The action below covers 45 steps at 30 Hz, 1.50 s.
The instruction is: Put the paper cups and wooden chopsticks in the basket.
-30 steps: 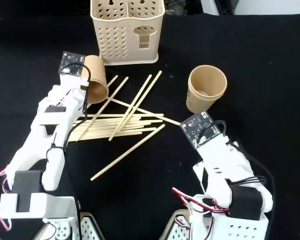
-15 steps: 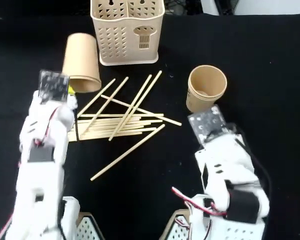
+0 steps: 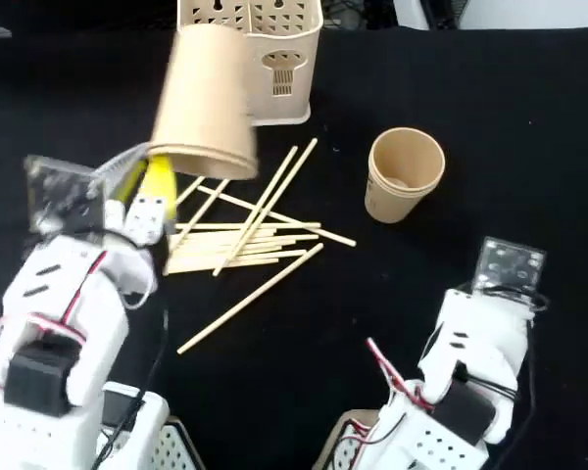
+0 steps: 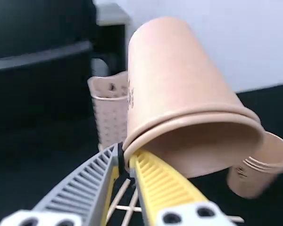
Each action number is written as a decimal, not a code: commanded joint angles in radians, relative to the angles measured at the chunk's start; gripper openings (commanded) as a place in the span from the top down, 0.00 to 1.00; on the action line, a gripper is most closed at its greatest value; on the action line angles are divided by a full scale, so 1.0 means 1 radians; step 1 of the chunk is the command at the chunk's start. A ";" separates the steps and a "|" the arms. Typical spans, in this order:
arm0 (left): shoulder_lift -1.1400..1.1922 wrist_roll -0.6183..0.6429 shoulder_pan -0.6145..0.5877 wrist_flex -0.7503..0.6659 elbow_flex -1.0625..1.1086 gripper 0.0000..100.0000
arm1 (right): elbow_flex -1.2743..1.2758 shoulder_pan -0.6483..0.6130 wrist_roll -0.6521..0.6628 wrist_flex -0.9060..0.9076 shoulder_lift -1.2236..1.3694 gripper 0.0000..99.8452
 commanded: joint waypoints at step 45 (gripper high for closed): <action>1.280 -0.160 0.361 0.810 -1.561 0.97 | 0.185 0.025 -0.091 -0.040 -0.071 0.99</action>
